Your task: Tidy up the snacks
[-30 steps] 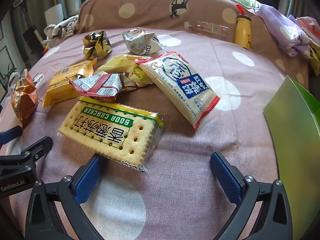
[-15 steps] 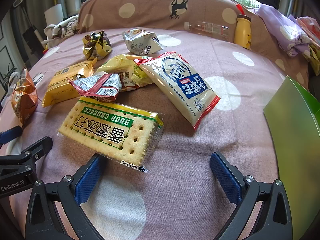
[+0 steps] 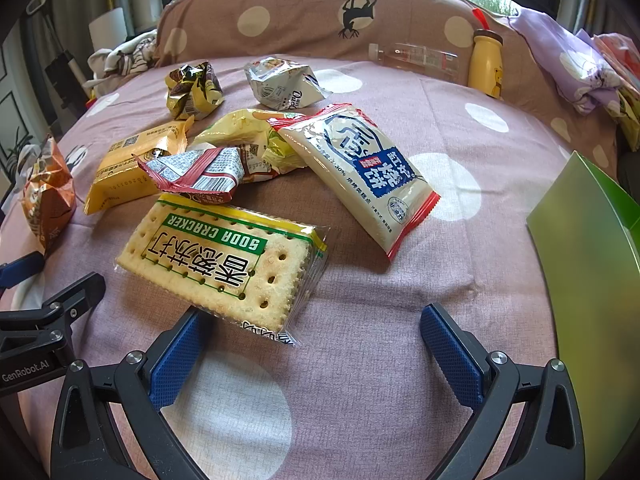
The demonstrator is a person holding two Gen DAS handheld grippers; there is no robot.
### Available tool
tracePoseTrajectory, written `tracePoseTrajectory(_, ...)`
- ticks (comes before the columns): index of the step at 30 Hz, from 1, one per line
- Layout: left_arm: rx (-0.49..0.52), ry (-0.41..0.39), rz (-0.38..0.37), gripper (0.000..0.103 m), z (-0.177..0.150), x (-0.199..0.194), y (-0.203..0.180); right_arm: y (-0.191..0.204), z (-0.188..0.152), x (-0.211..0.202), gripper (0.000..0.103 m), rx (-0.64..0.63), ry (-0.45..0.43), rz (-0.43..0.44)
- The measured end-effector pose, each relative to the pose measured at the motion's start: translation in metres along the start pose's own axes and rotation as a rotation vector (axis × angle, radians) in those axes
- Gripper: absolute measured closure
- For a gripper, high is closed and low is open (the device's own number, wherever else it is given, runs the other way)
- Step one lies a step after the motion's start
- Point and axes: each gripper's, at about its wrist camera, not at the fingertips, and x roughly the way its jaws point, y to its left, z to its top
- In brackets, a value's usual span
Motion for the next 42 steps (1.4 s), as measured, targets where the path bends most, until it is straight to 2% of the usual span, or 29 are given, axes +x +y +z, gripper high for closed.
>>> tracePoseTrajectory(31, 0.0, 0.006, -0.001, 0.0, 0.002, 0.002, 0.003, 0.001, 0.0, 0.005, 0.0, 0.0, 0.014, -0.007)
tracePoseTrajectory(33, 0.019, 0.03, -0.012, 0.0, 0.002, 0.0, 0.002, 0.0, 0.002, 0.003, 0.0, 0.023, 0.031, -0.01)
tracePoseTrajectory(35, 0.037, 0.089, -0.013, 0.0, 0.008, -0.003, 0.004, -0.002, 0.006, 0.0, 0.001, 0.05, 0.057, 0.01)
tracePoseTrajectory(37, 0.0, 0.111, -0.023, 0.009, 0.012, -0.013, 0.015, -0.004, 0.011, -0.012, 0.003, 0.086, 0.065, 0.085)
tracePoseTrajectory(41, -0.171, 0.039, -0.122, 0.009, 0.027, -0.053, 0.056, 0.002, 0.041, -0.052, 0.005, 0.117, 0.019, 0.172)
tracePoseTrajectory(42, -0.203, 0.031, -0.121, 0.009, 0.03, -0.058, 0.064, 0.007, 0.051, -0.064, 0.005, 0.111, 0.0, 0.198)
